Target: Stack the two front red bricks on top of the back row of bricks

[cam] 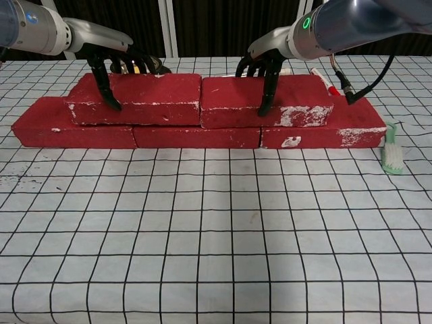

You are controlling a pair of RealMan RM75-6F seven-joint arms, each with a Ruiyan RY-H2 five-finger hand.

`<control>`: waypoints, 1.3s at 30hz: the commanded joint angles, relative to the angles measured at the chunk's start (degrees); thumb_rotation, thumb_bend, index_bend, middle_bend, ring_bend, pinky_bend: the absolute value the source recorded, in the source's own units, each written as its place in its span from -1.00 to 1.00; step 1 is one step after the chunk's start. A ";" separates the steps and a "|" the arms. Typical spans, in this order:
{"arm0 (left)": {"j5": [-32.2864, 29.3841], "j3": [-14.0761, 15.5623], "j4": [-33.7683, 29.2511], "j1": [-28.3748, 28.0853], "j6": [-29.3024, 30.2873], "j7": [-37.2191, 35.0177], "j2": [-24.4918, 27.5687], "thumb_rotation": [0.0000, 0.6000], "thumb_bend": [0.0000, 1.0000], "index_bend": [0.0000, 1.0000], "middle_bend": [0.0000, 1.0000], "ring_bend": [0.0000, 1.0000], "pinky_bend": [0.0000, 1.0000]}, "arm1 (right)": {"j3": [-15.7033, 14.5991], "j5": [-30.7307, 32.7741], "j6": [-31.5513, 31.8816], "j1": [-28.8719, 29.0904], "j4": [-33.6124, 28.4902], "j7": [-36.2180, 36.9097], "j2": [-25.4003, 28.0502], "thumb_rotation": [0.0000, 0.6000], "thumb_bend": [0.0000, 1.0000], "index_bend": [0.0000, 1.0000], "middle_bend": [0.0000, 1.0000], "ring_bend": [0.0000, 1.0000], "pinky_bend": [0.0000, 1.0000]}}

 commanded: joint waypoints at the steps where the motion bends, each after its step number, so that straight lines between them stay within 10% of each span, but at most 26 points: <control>1: -0.17 0.06 -0.14 -0.06 0.15 0.09 0.06 1.00 -0.84 -0.67 -0.58 -0.73 -0.51 | -0.18 0.18 0.00 0.14 -0.05 -0.07 -0.01 1.00 -1.00 -0.70 -0.69 -0.78 -0.77; 39: -7.07 2.62 -1.39 -1.91 1.04 3.47 0.88 1.00 -1.00 -0.79 -0.72 -0.87 -0.63 | -0.83 2.65 1.72 1.11 -2.38 -1.63 0.96 1.00 -1.00 -0.81 -0.79 -0.87 -0.77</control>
